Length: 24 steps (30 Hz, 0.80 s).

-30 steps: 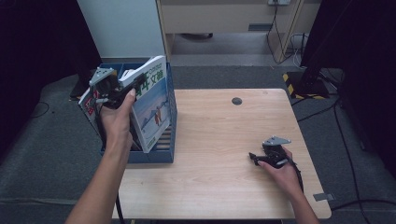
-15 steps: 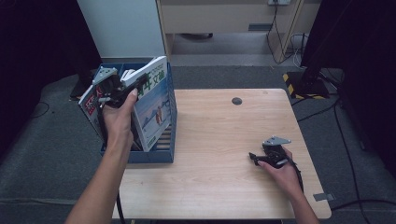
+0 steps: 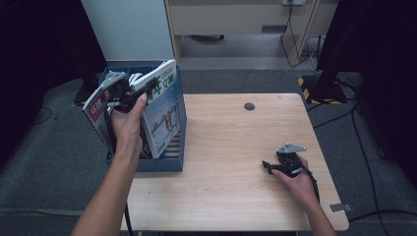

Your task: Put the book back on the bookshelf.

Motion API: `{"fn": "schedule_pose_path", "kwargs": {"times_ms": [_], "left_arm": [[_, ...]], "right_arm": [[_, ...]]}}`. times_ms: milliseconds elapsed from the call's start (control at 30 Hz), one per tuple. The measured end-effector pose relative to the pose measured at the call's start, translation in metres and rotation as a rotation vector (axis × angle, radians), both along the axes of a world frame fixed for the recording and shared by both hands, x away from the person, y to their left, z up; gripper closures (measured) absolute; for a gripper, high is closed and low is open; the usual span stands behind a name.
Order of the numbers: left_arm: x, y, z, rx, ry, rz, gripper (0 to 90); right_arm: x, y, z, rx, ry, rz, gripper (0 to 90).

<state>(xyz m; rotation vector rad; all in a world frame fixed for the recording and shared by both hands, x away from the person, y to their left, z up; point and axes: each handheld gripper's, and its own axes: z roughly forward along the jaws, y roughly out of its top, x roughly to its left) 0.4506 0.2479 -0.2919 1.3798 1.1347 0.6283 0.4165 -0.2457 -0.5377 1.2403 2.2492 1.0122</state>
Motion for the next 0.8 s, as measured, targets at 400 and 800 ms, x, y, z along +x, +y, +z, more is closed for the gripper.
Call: {"fn": "schedule_pose_path", "kwargs": {"times_ms": [400, 800], "left_arm": [[0.0024, -0.0024, -0.0032, -0.021, -0.005, -0.015, 72.7], [0.0054, -0.0083, -0.0073, -0.020, -0.018, -0.028, 72.6]], "right_arm": [[0.0000, 0.0001, -0.0001, 0.000, -0.002, -0.001, 25.2], [0.0000, 0.0001, -0.0001, 0.000, -0.002, -0.001, 25.2]]}}
